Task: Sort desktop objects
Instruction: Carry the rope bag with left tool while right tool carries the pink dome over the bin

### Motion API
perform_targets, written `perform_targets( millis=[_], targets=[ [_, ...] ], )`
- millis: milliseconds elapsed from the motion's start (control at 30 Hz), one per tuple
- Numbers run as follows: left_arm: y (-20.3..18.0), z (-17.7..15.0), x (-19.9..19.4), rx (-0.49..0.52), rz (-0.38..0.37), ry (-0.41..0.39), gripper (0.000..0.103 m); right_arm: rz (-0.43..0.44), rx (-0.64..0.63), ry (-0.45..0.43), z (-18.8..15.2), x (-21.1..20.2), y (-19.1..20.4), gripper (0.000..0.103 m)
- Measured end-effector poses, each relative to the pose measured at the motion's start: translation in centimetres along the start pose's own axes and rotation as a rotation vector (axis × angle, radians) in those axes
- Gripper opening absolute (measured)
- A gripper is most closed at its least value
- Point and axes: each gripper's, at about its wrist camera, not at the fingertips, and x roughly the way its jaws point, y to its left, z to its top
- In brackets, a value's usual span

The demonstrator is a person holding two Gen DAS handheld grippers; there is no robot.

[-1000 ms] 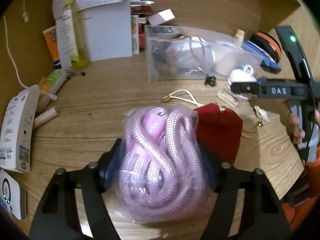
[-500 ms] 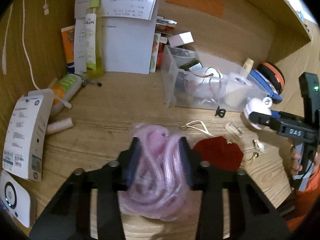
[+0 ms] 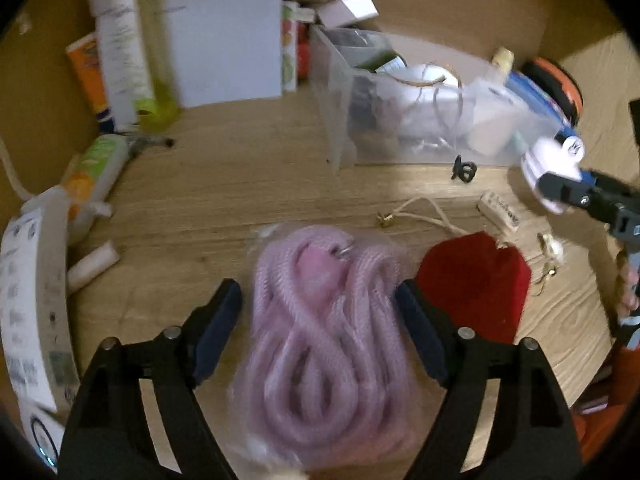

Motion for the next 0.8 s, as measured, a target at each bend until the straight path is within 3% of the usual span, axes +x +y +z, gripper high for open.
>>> perform_targets(
  millis=[133, 233, 367, 567, 800],
  targets=[
    [-0.8, 1.0, 0.9, 0.062, -0.003, 0.003, 0.079, -0.006, -0.005, -0.016, 0.1, -0.5, 0.2, 0.062],
    [-1.0, 1.6, 1.1, 0.069, -0.011, -0.011, 0.062, -0.009, -0.005, -0.023, 0.3, -0.6, 0.2, 0.062],
    [-0.4, 1.5, 0.7, 0.009, -0.006, -0.049, 0.056, 0.005, 0.013, -0.043, 1.1, -1.3, -0.2, 0.062],
    [1.4, 1.5, -1.8, -0.113, -0.042, -0.145, 0.055, -0.032, 0.0, -0.095, 2.8, -3.1, -0.6, 0.062],
    [2.1, 3.6, -5.0, -0.148, -0.066, -0.279, 0.054, -0.062, 0.002, -0.123, 4.6, -3.4, -1.2, 0.062]
  ],
)
